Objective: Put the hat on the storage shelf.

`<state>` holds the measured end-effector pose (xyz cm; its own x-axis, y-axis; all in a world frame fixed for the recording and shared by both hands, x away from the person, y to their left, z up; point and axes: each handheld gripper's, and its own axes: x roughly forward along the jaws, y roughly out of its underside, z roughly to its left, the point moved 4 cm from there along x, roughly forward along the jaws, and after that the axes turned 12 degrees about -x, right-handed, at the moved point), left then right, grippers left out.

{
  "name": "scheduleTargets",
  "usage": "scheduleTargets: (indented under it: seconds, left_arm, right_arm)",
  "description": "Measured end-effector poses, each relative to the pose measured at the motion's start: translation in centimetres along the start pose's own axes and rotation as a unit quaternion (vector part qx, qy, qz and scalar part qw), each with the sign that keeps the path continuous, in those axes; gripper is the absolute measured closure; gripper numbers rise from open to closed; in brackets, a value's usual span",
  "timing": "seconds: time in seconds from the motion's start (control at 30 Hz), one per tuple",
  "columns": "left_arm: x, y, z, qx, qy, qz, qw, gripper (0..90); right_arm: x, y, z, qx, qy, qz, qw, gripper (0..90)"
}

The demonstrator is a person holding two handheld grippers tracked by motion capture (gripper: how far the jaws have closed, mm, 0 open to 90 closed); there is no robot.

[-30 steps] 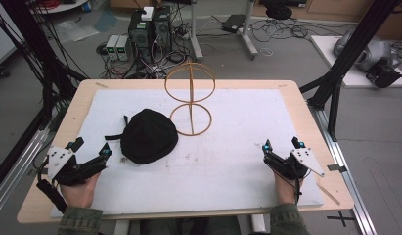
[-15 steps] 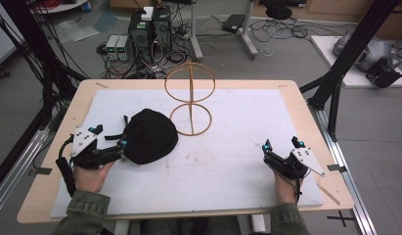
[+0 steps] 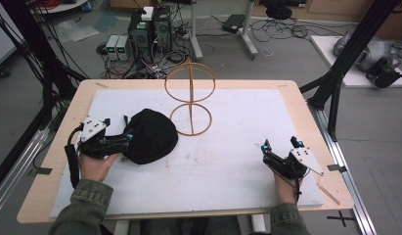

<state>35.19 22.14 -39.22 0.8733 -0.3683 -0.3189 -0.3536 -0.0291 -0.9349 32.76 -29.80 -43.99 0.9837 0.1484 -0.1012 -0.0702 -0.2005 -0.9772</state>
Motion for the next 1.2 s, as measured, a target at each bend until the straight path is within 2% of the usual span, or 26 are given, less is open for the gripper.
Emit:
scheduleTargets:
  seconds: [0.33,0.6,0.73,1.0,1.03,1.07,1.2]
  left_arm:
    - [1.7,0.4,-0.4,0.012,0.012,0.045,0.9989,13.5]
    - [2.5,1.0,-0.4,0.009,0.015,0.067,0.9976,13.5]
    - [2.8,1.3,-0.5,0.011,0.019,0.085,0.9961,13.9]
    - [3.4,1.8,-0.6,0.000,0.024,0.115,0.9931,20.8]
    - [3.3,1.9,-0.6,-0.002,0.027,0.118,0.9927,27.0]
    - [3.3,1.9,-0.7,-0.003,0.032,0.120,0.9923,27.0]
    - [3.3,2.0,-0.7,-0.011,0.035,0.126,0.9914,37.0]
  right_arm:
    - [0.1,0.0,0.0,-0.001,-0.002,0.001,1.0000,6.2]
    - [0.1,0.0,0.1,0.000,-0.004,0.001,1.0000,6.2]
    - [0.1,0.1,0.1,0.000,-0.005,0.001,1.0000,6.2]
    - [0.1,0.1,0.2,0.004,-0.008,0.004,1.0000,6.2]
    - [0.1,0.1,0.2,0.003,-0.008,0.003,1.0000,6.2]
    - [0.1,0.1,0.2,0.003,-0.008,0.003,1.0000,6.2]
    - [0.1,0.1,0.3,0.004,-0.008,0.003,1.0000,6.2]
